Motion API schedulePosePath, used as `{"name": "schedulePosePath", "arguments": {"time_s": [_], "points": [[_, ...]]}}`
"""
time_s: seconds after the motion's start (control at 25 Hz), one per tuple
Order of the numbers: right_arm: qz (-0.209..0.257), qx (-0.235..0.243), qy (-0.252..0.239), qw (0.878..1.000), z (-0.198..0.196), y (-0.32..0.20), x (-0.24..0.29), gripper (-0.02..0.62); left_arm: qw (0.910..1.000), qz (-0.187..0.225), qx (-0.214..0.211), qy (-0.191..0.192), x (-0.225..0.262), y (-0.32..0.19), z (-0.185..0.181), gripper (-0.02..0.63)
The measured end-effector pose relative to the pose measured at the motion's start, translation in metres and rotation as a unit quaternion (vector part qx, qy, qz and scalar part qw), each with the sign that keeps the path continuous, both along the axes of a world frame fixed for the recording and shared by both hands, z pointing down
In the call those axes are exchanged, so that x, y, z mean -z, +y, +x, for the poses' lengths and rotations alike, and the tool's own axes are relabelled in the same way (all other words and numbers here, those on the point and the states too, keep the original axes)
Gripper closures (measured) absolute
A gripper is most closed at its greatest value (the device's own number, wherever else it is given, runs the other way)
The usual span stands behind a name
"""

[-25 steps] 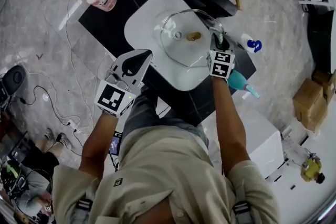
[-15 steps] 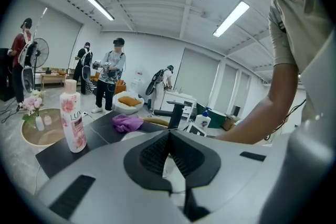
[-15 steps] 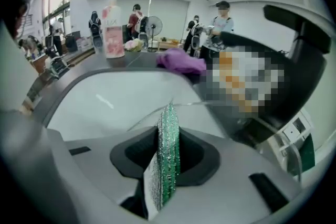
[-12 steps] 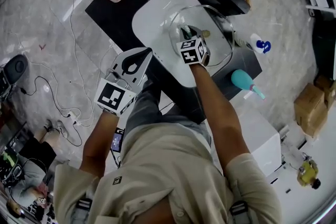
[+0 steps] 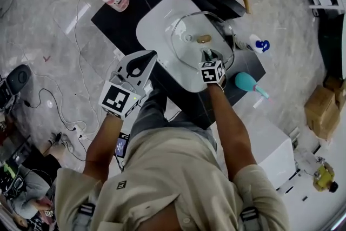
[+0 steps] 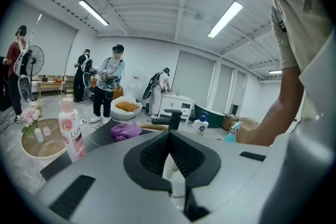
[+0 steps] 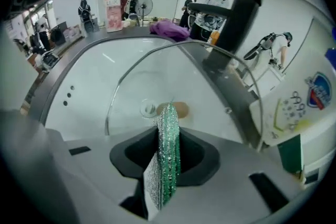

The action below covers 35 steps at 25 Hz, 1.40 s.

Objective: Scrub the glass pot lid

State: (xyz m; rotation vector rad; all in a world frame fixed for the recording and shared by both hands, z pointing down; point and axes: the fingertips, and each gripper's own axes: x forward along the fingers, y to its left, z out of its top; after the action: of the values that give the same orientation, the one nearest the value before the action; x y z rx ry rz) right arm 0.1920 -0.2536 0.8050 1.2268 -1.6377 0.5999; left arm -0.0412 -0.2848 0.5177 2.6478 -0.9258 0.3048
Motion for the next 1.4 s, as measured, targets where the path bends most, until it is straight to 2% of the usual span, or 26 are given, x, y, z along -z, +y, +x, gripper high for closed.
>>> {"name": "schedulePosePath", "arguments": {"time_s": [0.2, 0.4, 0.48, 0.64, 0.8, 0.96, 1.2, 1.4], "points": [[0.038, -0.039, 0.014, 0.998, 0.035, -0.015, 0.049, 0.497, 0.9997, 0.019, -0.012, -0.002, 0.029, 0.004, 0.009, 0.592], [0.107, -0.071, -0.037, 0.991, 0.045, -0.020, 0.125, 0.500, 0.9992, 0.034, -0.018, -0.007, 0.056, 0.009, 0.013, 0.593], [0.153, -0.081, -0.066, 0.983, 0.048, -0.022, 0.168, 0.500, 0.9988, 0.045, -0.020, -0.009, 0.069, 0.009, 0.015, 0.592], [0.242, -0.071, -0.119, 0.960, 0.038, -0.014, 0.270, 0.502, 0.9972, 0.069, -0.023, -0.015, 0.098, 0.010, 0.017, 0.592], [0.330, -0.057, -0.166, 0.928, 0.029, 0.009, 0.376, 0.503, 0.9951, 0.094, -0.027, -0.013, 0.129, 0.012, 0.023, 0.592], [0.398, -0.045, -0.185, 0.897, 0.027, 0.040, 0.460, 0.503, 0.9924, 0.118, -0.035, -0.004, 0.157, 0.018, 0.031, 0.592], [0.436, -0.049, -0.185, 0.879, 0.030, 0.085, 0.511, 0.505, 0.9878, 0.142, -0.063, -0.004, 0.182, 0.038, 0.045, 0.592], [0.446, -0.046, -0.189, 0.874, 0.027, 0.107, 0.528, 0.505, 0.9853, 0.153, -0.076, -0.010, 0.192, 0.054, 0.048, 0.592]]}}
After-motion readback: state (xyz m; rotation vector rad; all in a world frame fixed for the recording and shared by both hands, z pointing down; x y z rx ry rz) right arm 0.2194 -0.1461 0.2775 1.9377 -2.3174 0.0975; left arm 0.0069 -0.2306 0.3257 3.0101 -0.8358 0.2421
